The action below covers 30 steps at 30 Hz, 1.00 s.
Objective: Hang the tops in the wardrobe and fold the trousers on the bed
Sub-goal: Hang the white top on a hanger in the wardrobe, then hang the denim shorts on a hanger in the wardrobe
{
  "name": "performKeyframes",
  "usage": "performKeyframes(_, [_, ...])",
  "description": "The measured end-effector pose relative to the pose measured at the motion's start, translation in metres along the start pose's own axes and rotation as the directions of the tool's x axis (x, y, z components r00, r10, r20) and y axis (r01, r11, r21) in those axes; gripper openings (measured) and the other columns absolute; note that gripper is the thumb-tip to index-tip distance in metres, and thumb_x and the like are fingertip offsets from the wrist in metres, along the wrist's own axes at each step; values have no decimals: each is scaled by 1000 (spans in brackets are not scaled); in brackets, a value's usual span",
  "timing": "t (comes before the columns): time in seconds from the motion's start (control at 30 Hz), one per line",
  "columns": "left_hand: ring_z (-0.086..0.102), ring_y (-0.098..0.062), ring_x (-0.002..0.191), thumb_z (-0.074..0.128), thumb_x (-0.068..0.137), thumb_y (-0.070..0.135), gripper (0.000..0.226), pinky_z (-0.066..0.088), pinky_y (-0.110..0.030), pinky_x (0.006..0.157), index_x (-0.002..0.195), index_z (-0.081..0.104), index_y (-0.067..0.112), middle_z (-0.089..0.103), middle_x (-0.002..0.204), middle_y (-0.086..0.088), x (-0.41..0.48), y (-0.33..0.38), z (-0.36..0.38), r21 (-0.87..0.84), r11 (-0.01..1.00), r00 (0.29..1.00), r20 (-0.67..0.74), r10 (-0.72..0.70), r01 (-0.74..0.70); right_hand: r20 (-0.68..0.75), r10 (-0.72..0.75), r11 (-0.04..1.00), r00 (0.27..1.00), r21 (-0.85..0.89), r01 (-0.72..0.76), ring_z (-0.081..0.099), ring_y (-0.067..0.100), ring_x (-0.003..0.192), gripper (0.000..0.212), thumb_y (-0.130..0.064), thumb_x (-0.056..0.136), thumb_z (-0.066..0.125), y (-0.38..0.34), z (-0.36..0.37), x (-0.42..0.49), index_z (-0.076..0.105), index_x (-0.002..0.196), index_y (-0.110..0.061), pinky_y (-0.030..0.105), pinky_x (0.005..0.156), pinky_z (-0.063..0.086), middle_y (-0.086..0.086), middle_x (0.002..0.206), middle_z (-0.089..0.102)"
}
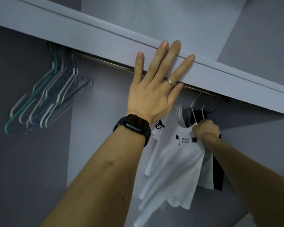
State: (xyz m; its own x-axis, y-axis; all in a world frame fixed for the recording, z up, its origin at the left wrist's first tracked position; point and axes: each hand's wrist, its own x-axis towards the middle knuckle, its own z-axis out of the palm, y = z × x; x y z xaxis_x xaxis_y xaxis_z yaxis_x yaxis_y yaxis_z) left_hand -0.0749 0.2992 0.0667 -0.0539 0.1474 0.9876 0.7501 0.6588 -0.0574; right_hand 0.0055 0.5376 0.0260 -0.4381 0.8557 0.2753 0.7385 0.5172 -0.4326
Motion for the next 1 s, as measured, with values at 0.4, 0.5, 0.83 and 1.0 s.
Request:
performKeyframes(0.4, [-6, -28, 156, 43, 101, 46, 73, 5, -66, 120, 162, 4, 33, -3, 170, -6, 27, 9, -74, -35, 993, 831, 551, -75, 113, 157, -85, 844, 984, 536, -12, 63, 17, 104, 22, -23, 90, 74, 27, -101, -131, 68, 111, -20, 11, 78, 42, 3, 120, 68])
performKeyframes(0.5, [-5, -30, 156, 50, 95, 39, 80, 6, -65, 121, 162, 6, 33, -3, 169, -7, 38, 23, -96, -84, 968, 757, 641, -130, 238, 141, -58, 747, 988, 663, -51, 62, -5, 99, 14, -27, 90, 72, 51, -125, -195, 68, 98, -37, -4, 67, 38, -20, 111, 69])
performKeyframes(0.83, [34, -28, 145, 58, 97, 22, 67, 28, -47, 120, 158, 31, 27, 36, 159, -7, -173, 105, -201, -216, 768, 344, 939, -5, 603, 139, -41, 857, 989, 514, -37, 59, 11, 100, 18, -20, 96, 67, 160, -87, -375, 74, 112, -24, 13, 82, 47, -10, 114, 69])
performKeyframes(1.0, [29, -21, 148, 56, 101, 23, 59, 23, -43, 123, 156, 35, 27, 32, 162, -1, -237, 133, -222, -212, 716, 65, 972, 228, 665, 230, 133, 941, 964, 276, -195, 58, 22, 116, 24, -26, 99, 64, 209, -68, -427, 73, 121, -23, 36, 97, 49, -3, 127, 68])
